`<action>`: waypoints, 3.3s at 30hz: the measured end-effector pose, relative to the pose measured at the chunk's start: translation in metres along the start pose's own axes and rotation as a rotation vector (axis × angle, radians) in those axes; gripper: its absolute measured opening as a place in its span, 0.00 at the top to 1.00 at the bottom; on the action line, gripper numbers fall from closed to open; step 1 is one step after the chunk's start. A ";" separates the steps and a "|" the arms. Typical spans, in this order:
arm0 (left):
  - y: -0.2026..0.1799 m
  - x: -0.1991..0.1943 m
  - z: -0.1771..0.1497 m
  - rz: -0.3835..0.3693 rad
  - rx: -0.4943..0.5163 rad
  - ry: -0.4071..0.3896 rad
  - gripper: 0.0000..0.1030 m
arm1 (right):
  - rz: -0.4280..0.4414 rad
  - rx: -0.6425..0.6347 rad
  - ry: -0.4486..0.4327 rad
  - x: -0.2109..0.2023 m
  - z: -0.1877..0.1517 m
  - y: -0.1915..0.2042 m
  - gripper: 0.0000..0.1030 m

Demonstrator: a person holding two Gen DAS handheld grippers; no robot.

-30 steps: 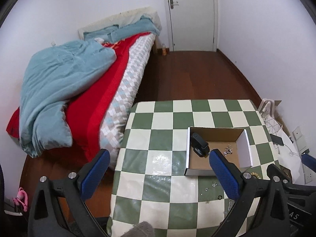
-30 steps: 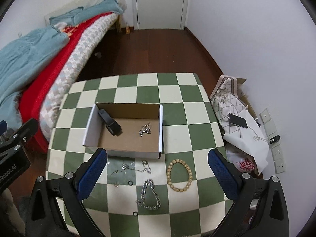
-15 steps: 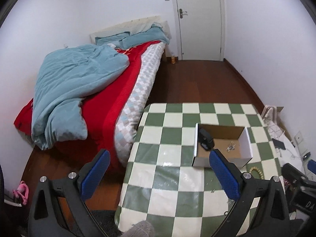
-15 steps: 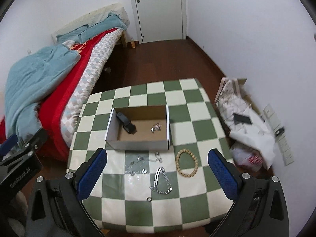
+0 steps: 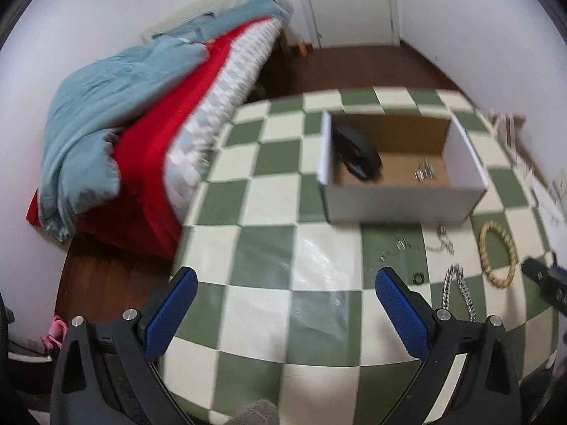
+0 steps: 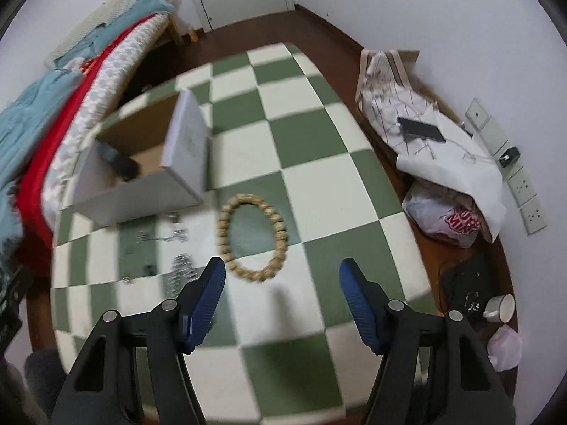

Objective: Organize jewelry
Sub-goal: 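Move both tools back toward the remaining jewelry, then grasp the silver chain with the left gripper while the right grasps the bead bracelet, then drop the silver chain and bead bracelet into the white box with both grippers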

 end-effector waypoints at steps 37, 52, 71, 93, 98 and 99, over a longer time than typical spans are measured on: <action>-0.063 0.040 -0.031 -0.299 0.186 0.240 0.95 | -0.017 -0.015 -0.022 -0.004 -0.015 -0.031 0.91; -0.032 -0.006 0.022 -0.375 0.112 0.122 0.95 | 0.146 -0.041 -0.123 -0.055 0.018 -0.001 0.91; -0.032 -0.011 0.134 -0.443 0.085 0.068 0.95 | 0.254 -0.186 -0.191 -0.090 0.148 0.083 0.91; -0.027 0.062 0.134 -0.367 -0.008 0.238 0.88 | 0.266 -0.172 0.098 0.013 0.162 0.098 0.60; -0.018 0.048 0.140 -0.319 -0.023 0.145 0.16 | 0.139 -0.219 0.061 -0.005 0.159 0.094 0.40; -0.016 0.045 0.140 -0.304 -0.021 0.126 0.15 | 0.108 -0.230 0.060 -0.007 0.157 0.093 0.30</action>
Point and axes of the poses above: each gripper's, at about its wrist camera, not at the fingertips, and x roughly the way its jaws point, y to its left, z to its top, the point moved 1 cm from there along x, roughly the way its jaws point, and after that the axes turned 14 degrees about -x, right-handed, at the moved point
